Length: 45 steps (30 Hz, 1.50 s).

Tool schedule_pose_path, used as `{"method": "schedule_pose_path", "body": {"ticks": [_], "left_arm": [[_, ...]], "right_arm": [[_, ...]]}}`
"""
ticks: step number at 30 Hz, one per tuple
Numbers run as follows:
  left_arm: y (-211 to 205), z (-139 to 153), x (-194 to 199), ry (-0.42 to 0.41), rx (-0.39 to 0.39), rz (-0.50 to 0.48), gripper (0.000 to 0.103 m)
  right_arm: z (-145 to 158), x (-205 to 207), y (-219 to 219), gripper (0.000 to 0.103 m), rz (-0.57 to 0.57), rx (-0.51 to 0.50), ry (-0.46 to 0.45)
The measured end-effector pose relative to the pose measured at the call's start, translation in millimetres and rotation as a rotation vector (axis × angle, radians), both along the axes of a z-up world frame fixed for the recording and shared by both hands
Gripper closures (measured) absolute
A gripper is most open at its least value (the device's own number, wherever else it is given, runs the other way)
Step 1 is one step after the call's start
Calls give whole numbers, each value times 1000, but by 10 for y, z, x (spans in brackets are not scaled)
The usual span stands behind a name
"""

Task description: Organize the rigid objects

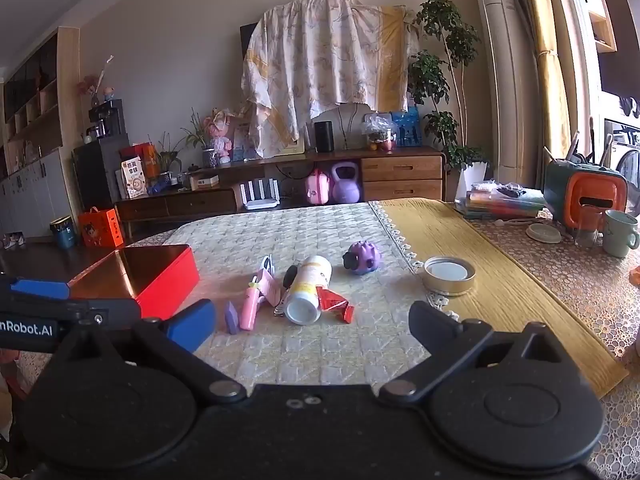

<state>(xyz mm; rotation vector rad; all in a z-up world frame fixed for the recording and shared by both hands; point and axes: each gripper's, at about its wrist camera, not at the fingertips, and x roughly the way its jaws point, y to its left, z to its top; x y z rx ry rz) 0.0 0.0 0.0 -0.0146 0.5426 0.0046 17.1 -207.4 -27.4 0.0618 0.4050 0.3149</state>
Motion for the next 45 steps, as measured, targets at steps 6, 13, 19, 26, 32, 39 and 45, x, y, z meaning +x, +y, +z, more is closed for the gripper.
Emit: {"method": "schedule_pose_path", "body": {"ticks": [6, 13, 19, 26, 32, 39, 45], "left_arm": [[19, -15, -14, 11, -7, 12, 0], [67, -3, 17, 37, -42, 24, 0], [72, -23, 24, 37, -56, 21, 0], [74, -19, 23, 33, -51, 31, 0], [103, -35, 46, 50, -72, 33, 0], [123, -43, 51, 52, -76, 37, 0], [133, -49, 52, 55, -89, 35, 0]], "right_arm": [[4, 7, -14, 0, -5, -5, 3], [-3, -30, 52, 0, 3, 4, -1], [6, -36, 17, 0, 4, 6, -4], [13, -33, 29, 0, 6, 3, -4], [7, -29, 21, 0, 8, 5, -4], [15, -36, 29, 0, 10, 4, -4], [12, -30, 32, 0, 9, 3, -3]]}}
